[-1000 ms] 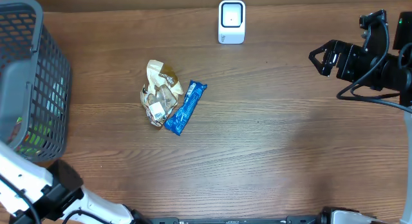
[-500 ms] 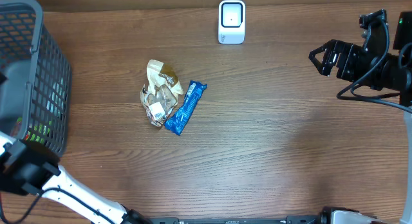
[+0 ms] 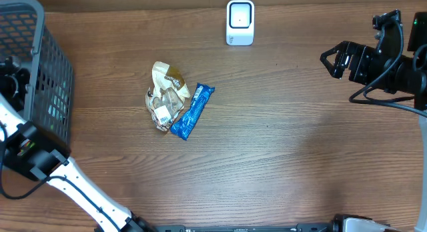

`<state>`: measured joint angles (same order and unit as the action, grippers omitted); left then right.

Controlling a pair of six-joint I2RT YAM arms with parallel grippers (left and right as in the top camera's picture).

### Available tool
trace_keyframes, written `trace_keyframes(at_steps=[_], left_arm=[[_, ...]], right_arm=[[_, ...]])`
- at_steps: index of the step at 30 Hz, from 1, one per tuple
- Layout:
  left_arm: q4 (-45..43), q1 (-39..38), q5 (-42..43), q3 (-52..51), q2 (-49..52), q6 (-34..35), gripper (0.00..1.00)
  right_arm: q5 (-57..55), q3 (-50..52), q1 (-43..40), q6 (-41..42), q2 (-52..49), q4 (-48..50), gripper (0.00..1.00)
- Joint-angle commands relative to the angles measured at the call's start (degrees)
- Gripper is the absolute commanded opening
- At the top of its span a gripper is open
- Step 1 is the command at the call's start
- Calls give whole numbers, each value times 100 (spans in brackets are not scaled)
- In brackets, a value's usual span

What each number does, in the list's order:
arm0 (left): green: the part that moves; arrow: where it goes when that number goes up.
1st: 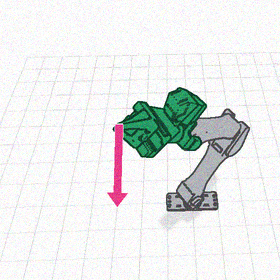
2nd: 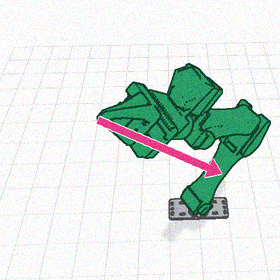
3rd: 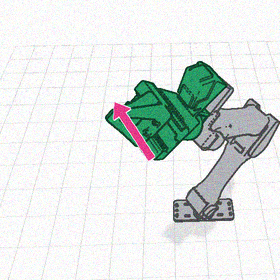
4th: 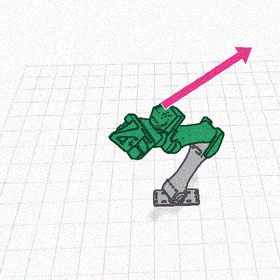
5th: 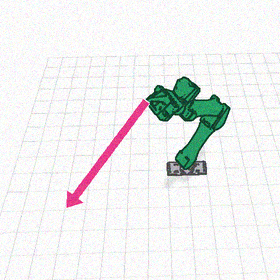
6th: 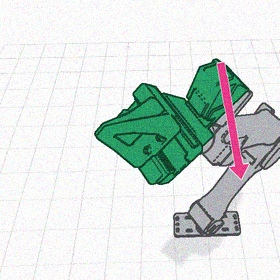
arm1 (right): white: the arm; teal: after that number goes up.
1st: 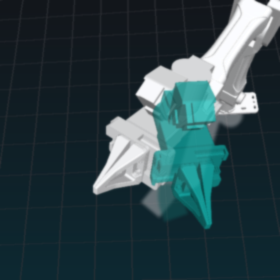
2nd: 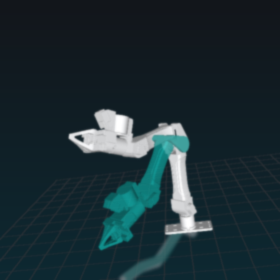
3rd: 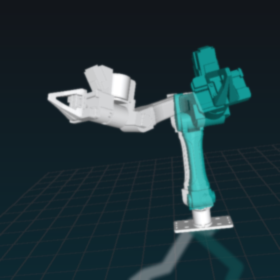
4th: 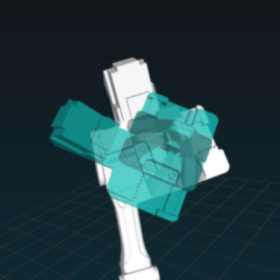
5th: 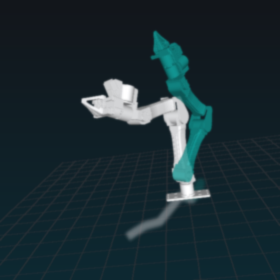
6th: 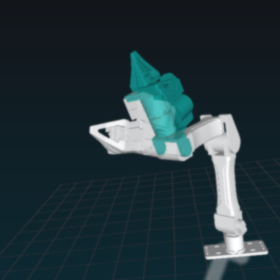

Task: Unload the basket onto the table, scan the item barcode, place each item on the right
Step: 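Reach the left gripper into the basket and grasp the light green packet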

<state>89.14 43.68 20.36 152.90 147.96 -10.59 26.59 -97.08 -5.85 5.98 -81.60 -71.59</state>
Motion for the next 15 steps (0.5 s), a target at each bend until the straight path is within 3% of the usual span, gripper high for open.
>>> trace_keyframes(at_steps=[1,6,15], left_arm=[[107,-168,149,7,260,-363,91],[98,-205,-153,-212,382,-352,90],[125,-219,-345,-372,387,-142,75]], right_arm=[[7,-136,37,-2,50,9,100],[7,-136,37,-2,50,9,100],[7,-136,37,0,50,24,100]])
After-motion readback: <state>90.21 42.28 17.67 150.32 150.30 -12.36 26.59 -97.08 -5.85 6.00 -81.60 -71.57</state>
